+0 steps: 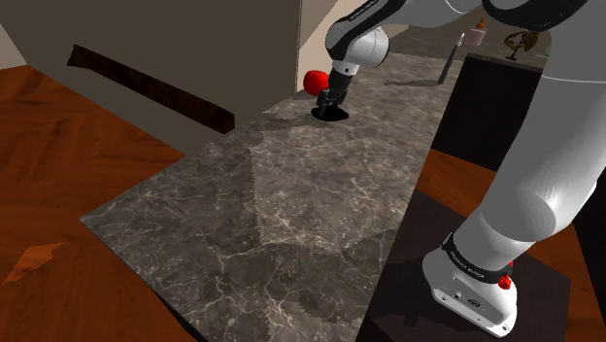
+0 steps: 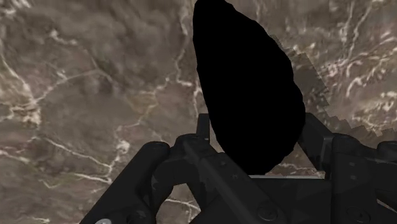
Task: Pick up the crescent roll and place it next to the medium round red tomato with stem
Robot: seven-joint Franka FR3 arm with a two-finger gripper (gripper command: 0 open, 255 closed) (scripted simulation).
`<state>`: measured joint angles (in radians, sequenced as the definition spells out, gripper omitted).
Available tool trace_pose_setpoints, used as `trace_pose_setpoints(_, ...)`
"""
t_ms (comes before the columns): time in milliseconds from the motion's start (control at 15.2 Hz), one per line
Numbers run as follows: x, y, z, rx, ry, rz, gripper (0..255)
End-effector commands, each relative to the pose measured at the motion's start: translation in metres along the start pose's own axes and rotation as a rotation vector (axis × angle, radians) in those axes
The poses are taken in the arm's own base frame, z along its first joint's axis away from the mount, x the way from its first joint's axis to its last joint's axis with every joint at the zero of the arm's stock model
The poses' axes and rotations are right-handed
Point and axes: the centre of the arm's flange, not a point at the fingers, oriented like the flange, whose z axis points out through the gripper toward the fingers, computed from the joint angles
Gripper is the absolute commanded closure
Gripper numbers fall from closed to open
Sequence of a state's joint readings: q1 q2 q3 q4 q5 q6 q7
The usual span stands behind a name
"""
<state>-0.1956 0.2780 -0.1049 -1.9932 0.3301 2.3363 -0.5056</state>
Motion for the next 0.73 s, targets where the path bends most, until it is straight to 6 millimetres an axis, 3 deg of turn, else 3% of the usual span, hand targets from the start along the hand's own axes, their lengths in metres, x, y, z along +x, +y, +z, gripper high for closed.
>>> trace_pose_setpoints(0, 0.0, 0.0, 0.0, 0.0, 0.0, 0.0, 255)
trace_pose_setpoints(66, 0.0, 0.0, 0.0, 0.0, 0.0, 0.0, 0)
trace_pose_setpoints(396, 0.0, 0.0, 0.0, 0.0, 0.0, 0.0, 0)
trace_pose_setpoints(660, 0.0, 0.0, -0.05, 0.0, 0.0, 0.0, 0)
